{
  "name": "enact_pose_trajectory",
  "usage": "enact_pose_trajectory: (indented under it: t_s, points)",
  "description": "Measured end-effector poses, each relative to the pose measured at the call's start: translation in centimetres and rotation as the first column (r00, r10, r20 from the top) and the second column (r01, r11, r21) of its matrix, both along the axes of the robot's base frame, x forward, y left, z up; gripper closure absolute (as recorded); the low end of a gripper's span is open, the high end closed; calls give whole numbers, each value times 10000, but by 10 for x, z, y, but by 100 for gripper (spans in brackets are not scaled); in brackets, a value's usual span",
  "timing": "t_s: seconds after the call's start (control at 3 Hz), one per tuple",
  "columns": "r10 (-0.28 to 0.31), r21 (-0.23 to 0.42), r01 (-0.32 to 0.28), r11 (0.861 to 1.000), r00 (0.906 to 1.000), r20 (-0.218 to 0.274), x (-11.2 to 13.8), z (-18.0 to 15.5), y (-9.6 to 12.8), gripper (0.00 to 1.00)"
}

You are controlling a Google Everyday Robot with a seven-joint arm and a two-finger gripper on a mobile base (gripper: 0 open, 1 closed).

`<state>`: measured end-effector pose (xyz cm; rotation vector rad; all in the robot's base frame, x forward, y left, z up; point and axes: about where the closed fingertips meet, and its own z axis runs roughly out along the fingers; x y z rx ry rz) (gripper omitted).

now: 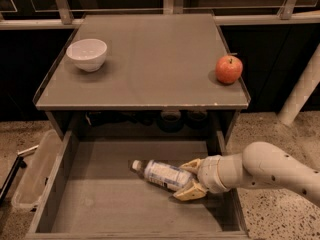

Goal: Place blue plastic bottle into top drawer

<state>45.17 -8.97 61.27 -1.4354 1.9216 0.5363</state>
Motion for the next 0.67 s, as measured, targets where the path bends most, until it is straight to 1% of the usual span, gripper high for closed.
enact_pose_trajectory:
  t_s: [0.33, 0.67]
  points:
    - [0, 0, 0, 10000, 10000, 0, 0, 0, 0, 0]
    - [1, 0, -1, 10000, 10000, 0, 0, 0, 0, 0]
